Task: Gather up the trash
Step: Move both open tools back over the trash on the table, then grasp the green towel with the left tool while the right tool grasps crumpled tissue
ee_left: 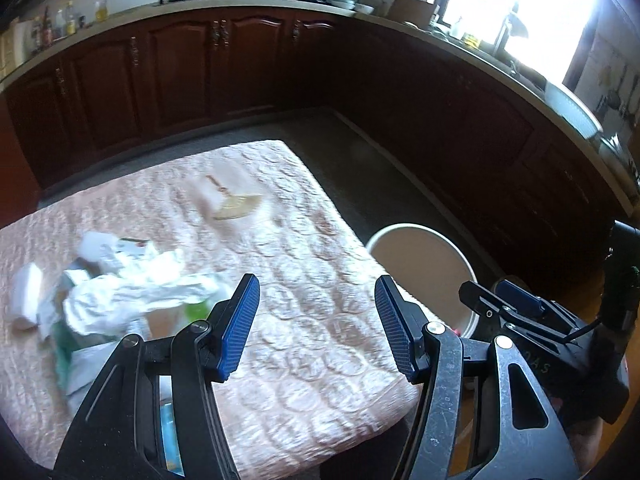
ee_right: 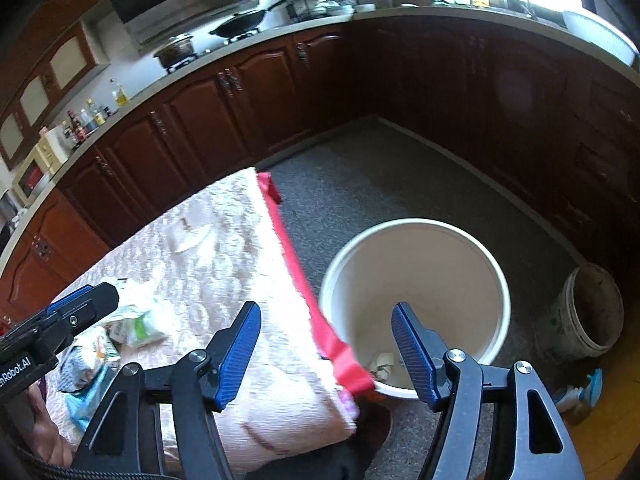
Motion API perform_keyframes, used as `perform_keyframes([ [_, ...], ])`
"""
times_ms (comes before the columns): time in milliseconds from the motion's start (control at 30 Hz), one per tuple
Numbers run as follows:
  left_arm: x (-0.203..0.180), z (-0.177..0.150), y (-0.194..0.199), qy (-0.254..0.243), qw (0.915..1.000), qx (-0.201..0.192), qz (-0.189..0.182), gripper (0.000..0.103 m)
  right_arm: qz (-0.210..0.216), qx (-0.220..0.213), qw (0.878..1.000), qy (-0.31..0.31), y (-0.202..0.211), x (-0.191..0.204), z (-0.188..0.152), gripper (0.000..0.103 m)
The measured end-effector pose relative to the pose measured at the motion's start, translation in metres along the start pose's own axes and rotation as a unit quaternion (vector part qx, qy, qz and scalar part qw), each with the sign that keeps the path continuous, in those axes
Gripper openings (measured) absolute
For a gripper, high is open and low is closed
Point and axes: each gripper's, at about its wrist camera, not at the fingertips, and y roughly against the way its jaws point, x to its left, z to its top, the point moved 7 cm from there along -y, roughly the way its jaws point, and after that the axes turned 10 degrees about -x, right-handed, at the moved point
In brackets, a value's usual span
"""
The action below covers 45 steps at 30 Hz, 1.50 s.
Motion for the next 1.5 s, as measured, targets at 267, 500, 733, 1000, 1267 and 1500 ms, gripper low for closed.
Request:
perform_keyframes([
  [267, 0.060, -0.005, 0.031, 0.029, 0.9994, -0.001, 0.019, 0.063, 0.047, 0.005, 0.998, 0.028, -0.001, 0.056, 0.000, 0.072],
  [500, 0.137, -0.020, 0.058, 0.063, 0.9959, -0.001, 0.065, 0.063, 0.085, 0.027, 0.995, 0.052, -0.014, 0.102, -0.016, 0.078],
  [733, 0.211, -0.048, 0.078, 0.093, 0.9886, 0.012, 0.118, 0.063, 0.118, 0.049, 0.988, 0.084, -0.026, 0.146, -0.030, 0.079],
  [1000, 0.257, -0.086, 0.072, 0.134, 0.9810, 0.049, 0.132, 0.063, 0.166, 0.085, 0.977, 0.108, -0.052, 0.193, -0.041, 0.079],
  [1267, 0.259, -0.104, 0.045, 0.144, 0.9794, 0.077, 0.118, 0.063, 0.214, 0.129, 0.959, 0.133, -0.082, 0.246, -0.042, 0.079],
  [1500, 0.266, -0.108, 0.024, 0.158, 0.9773, 0.090, 0.109, 0.063, 0.248, 0.191, 0.936, 0.159, -0.126, 0.288, -0.054, 0.079],
])
